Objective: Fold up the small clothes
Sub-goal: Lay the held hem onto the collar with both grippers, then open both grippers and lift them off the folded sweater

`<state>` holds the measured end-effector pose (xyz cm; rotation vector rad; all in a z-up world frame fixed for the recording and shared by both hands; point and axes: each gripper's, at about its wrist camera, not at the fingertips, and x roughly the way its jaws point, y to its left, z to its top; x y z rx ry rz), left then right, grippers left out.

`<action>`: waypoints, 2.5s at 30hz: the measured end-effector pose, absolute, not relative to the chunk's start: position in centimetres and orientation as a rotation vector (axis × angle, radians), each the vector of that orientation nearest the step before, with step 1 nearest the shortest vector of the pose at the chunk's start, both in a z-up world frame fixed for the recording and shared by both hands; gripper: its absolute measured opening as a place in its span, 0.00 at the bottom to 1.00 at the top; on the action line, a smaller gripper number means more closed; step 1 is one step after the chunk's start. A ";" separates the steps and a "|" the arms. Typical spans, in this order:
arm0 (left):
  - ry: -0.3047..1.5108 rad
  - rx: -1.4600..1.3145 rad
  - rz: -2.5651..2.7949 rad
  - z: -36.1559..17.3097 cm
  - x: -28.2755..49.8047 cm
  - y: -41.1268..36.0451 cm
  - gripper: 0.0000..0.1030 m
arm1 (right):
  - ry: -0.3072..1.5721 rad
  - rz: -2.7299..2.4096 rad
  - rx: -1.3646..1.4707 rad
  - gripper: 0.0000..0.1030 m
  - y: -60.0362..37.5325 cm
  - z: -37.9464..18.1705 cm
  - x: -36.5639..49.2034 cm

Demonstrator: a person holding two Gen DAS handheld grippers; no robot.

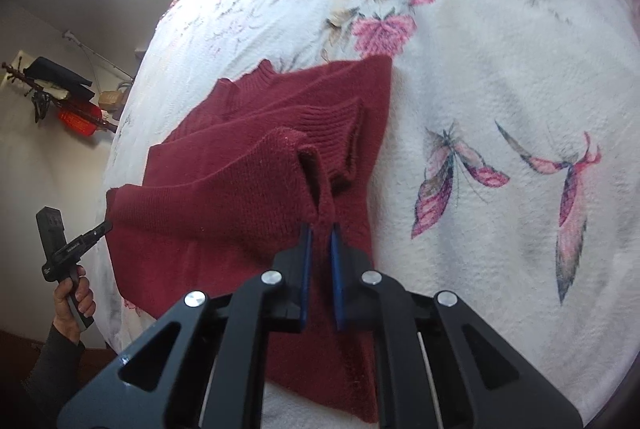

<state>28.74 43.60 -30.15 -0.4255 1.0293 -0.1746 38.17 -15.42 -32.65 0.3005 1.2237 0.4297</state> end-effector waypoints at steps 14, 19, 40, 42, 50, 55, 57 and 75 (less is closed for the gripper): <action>0.897 -0.373 -0.207 -23.1 35.7 44.9 0.05 | 1.077 0.423 0.286 0.07 -14.8 -25.7 44.8; 0.943 -0.372 -0.194 -24.5 41.3 45.5 0.05 | 1.097 0.365 0.318 0.07 -14.6 -26.8 50.1; 1.181 -0.496 -0.094 -37.0 52.2 48.1 0.05 | 1.250 0.215 0.244 0.07 -12.7 -36.7 59.7; 1.224 -0.481 -0.073 -38.7 52.5 48.1 0.05 | 1.271 0.188 0.238 0.07 -13.1 -38.5 59.9; 1.143 -0.352 0.059 -36.0 51.2 46.8 0.09 | 1.261 0.179 0.211 0.22 -13.2 -39.7 59.6; 1.083 -0.419 -0.143 -34.1 50.6 44.2 0.10 | 1.155 0.262 0.259 0.23 -12.9 -36.2 57.3; 1.148 -0.391 -0.140 -36.1 51.2 43.2 0.09 | 1.195 0.306 0.232 0.23 -11.6 -36.9 56.8; 1.231 -0.491 -0.307 -38.2 45.4 43.5 0.01 | 1.302 0.435 0.243 0.08 -9.9 -39.5 52.5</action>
